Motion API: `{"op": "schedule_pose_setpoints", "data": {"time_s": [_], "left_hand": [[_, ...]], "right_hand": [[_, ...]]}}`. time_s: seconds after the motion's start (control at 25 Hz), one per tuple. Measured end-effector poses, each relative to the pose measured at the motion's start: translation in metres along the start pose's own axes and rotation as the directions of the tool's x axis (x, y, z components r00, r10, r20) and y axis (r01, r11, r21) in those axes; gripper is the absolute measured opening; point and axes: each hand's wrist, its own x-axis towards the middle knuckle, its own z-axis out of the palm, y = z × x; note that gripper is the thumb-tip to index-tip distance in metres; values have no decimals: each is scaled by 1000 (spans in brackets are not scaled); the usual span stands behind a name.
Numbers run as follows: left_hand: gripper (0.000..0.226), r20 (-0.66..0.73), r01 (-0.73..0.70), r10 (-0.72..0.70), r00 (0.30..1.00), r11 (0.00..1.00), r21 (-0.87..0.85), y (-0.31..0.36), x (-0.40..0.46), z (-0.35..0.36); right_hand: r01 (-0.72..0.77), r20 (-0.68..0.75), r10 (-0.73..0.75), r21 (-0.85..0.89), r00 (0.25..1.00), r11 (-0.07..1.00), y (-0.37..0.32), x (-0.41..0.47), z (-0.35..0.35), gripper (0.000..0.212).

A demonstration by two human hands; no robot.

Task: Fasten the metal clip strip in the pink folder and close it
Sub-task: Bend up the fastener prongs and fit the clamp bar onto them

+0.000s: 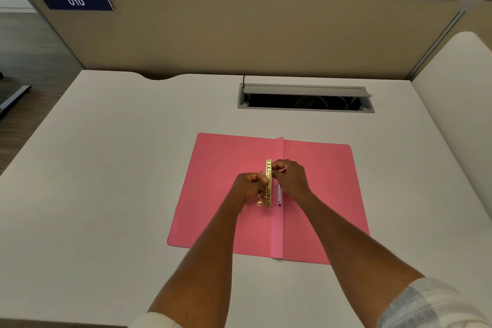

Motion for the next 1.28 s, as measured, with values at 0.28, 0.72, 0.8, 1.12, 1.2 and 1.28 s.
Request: {"op": "schedule_pose_setpoints", "data": {"time_s": [0.28, 0.72, 0.8, 1.12, 1.2, 1.28], "left_hand": [[18, -36, 5, -3, 999, 999, 42, 3, -3, 4], [5, -129, 79, -48, 990, 966, 247, 12, -6, 21], [4, -125, 86, -52, 991, 955, 283, 14, -6, 22], [10, -138, 97, -38, 990, 885, 456, 23, -6, 34], [11, -147, 100, -32, 989, 873, 478, 22, -7, 38], [13, -146, 101, -33, 989, 864, 493, 22, -7, 40]], "right_hand": [[-44, -74, 51, 91, 996, 995, 4, -13, -1, 10], [-190, -43, 190, -5, 981, 982, 24, -37, -3, 22], [-206, -38, 206, -4, 978, 978, 26, -37, -3, 22], [-256, -45, 260, 76, 965, 964, 31, -37, -10, 16], [-253, -42, 257, 80, 966, 964, 33, -38, -13, 11], [-244, -38, 247, 83, 968, 966, 35, -38, -15, 9]]}}
